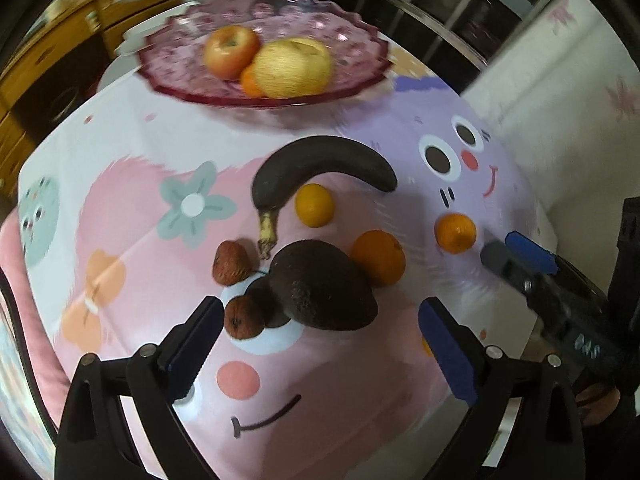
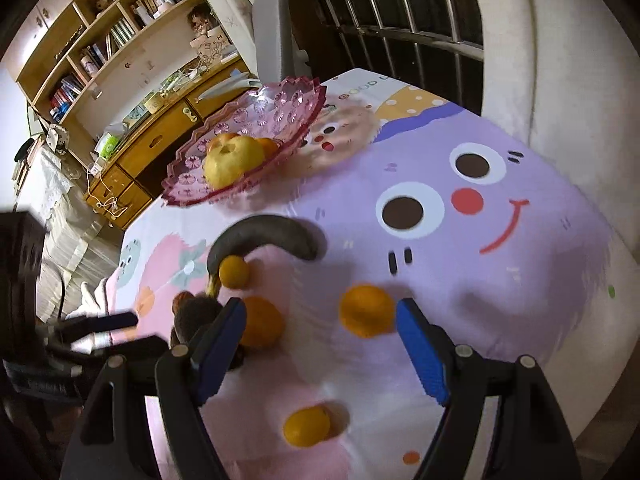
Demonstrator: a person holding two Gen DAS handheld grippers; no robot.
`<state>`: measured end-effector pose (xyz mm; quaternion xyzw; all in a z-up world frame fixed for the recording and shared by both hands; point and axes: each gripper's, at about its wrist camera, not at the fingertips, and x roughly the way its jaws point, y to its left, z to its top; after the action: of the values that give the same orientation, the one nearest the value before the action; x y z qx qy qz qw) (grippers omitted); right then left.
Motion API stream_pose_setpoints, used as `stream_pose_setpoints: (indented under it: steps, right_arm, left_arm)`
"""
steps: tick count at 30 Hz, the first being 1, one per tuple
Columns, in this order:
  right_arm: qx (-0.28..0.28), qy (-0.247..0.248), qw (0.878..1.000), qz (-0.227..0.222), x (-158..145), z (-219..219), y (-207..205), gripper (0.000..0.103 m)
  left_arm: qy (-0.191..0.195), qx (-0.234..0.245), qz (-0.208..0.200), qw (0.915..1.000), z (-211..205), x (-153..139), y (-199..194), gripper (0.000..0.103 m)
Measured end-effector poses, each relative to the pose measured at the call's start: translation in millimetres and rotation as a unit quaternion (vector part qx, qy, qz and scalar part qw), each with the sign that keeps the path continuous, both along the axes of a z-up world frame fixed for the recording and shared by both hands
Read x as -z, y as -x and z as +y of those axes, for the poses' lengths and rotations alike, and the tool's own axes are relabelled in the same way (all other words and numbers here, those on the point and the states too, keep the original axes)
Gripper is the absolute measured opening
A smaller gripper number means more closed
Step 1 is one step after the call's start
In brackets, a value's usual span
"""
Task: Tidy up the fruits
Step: 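Move left tool to the avocado while right tool approaches a small tangerine, then grasp the avocado with left tool while right tool grasps the small tangerine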
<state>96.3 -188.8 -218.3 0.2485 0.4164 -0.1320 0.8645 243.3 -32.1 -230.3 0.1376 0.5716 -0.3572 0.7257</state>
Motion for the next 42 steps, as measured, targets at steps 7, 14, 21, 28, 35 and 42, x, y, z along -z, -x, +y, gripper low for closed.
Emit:
stream_pose_setpoints:
  steps: [7, 14, 21, 28, 35, 42]
  right_arm:
    - [-0.011, 0.032, 0.999, 0.019, 10, 19, 19, 0.078]
    - [-0.038, 0.053, 0.997, 0.045, 27, 36, 27, 0.078]
    - [-0.096, 0.082, 0.989, 0.072, 45, 59, 22, 0.078]
    - [-0.126, 0.097, 0.983, 0.087, 55, 69, 20, 0.078]
    - [-0.152, 0.112, 0.978, 0.093, 56, 76, 19, 0.057]
    - [-0.181, 0.110, 0.973, 0.095, 56, 73, 15, 0.038]
  left_arm:
    - [-0.039, 0.062, -0.002, 0.9973, -23, 20, 1, 0.098]
    - [-0.081, 0.095, -0.013, 0.9921, -35, 37, 8, 0.098]
    - [-0.111, 0.094, -0.037, 0.9887, -39, 48, 9, 0.098]
    - [-0.116, 0.093, -0.050, 0.9876, -47, 56, 12, 0.098]
    - [-0.108, 0.091, -0.053, 0.9885, -56, 61, 14, 0.092]
    - [-0.088, 0.072, -0.026, 0.9931, -56, 65, 13, 0.081]
